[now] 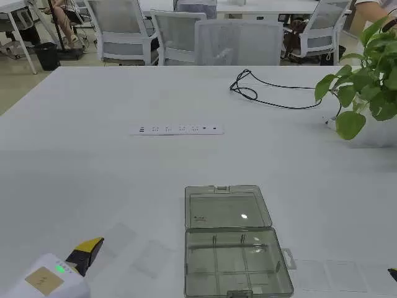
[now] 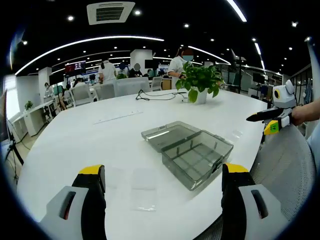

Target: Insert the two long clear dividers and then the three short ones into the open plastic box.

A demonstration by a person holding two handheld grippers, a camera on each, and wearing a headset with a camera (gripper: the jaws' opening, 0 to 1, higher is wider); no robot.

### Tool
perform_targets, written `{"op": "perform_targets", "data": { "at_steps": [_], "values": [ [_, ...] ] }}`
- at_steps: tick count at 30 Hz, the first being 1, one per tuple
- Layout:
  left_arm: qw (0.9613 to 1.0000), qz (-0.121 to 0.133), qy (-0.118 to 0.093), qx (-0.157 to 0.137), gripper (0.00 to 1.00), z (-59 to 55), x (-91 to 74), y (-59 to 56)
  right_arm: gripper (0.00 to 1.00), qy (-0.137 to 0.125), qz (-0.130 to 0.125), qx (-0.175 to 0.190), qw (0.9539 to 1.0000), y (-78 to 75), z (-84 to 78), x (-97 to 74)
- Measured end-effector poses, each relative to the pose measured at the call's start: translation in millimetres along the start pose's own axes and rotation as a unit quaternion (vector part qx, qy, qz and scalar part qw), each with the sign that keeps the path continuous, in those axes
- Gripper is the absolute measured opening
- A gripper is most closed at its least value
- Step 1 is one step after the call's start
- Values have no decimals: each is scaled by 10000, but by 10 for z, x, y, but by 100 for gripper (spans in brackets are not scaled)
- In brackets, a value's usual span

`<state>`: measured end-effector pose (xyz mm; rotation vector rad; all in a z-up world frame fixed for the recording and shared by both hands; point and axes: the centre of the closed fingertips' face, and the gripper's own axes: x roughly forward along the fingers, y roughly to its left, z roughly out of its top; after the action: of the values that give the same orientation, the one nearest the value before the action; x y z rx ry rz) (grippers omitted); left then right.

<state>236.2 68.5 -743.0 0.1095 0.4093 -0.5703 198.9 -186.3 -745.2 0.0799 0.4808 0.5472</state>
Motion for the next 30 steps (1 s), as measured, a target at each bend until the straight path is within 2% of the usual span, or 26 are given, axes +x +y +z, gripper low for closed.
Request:
{"op": "perform_targets", "data": {
  "at_steps": [15, 20, 30],
  "values": [
    [10000, -15, 43, -6, 98, -18, 3, -3, 100, 25, 1, -8, 10000, -3, -14, 4],
    [10000, -17, 44, -10, 98, -20, 4, -3, 100, 25, -11, 1, 10000, -70, -42, 0],
    [10000, -16, 48, -12, 98, -20, 5, -4, 100, 13, -25, -10, 10000, -83, -41, 0]
  ]
}}
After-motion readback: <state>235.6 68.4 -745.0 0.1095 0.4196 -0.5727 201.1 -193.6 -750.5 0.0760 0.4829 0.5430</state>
